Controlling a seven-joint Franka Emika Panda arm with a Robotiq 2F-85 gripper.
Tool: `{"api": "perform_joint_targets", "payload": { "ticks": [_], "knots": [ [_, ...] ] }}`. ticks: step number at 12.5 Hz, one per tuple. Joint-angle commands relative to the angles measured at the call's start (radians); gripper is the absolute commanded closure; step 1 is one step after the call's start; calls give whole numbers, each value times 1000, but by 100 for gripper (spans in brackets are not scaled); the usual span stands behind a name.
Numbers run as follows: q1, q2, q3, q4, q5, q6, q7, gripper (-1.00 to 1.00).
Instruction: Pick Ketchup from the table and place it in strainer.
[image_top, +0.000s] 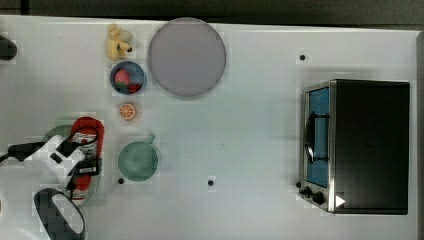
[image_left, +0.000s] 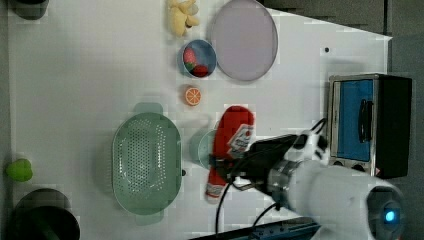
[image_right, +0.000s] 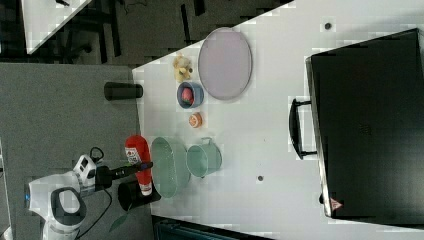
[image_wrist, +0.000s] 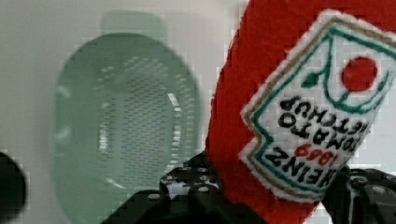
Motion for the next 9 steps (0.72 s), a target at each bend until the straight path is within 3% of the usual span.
{"api": "perform_joint_targets", "payload": {
  "ticks": [1,9],
  "knots": [
    [-9,88,19,12,4,84,214,-21],
    [16,390,40,12,-16,351,300,-26]
  ]
}}
